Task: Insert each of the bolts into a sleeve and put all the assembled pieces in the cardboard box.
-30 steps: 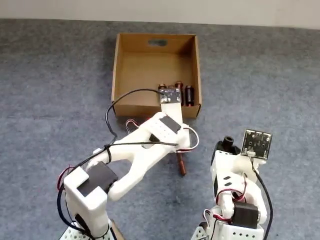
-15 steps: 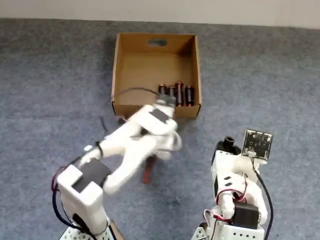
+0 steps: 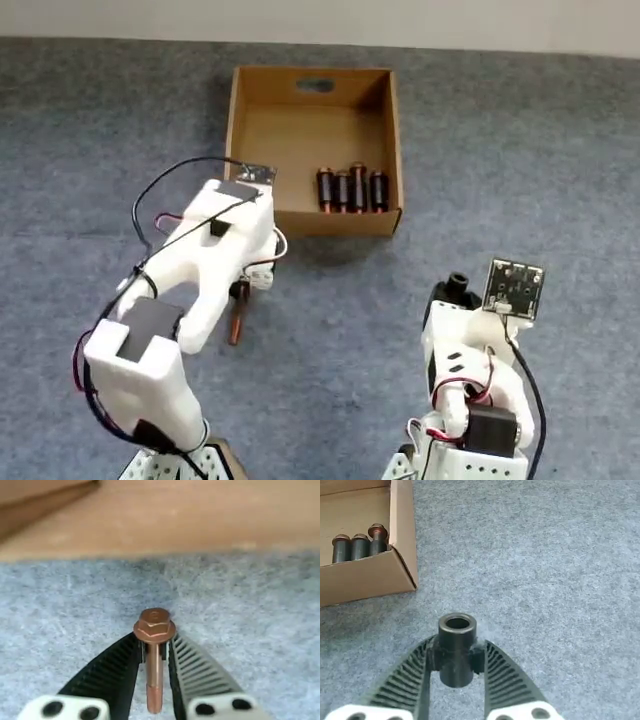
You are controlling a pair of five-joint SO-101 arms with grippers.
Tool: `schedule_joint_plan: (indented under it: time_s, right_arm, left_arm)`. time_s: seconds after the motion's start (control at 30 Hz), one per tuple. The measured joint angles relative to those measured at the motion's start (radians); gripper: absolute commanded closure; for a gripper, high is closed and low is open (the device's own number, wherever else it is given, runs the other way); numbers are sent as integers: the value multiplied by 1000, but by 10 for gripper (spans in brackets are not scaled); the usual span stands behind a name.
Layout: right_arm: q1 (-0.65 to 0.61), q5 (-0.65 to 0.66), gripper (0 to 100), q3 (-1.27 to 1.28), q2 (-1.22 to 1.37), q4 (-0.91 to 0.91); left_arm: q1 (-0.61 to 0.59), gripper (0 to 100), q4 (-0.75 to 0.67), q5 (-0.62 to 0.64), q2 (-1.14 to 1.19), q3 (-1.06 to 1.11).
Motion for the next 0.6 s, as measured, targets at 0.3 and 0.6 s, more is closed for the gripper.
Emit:
schedule_joint_plan:
  time_s: [0.3, 0.6]
  right_arm:
    - [0, 0, 993, 0, 0, 0]
    - [0, 0, 993, 0, 0, 3]
  left_arm:
    - [-9, 999, 64, 0, 138, -98]
    - [-8, 994, 80, 0, 126, -98]
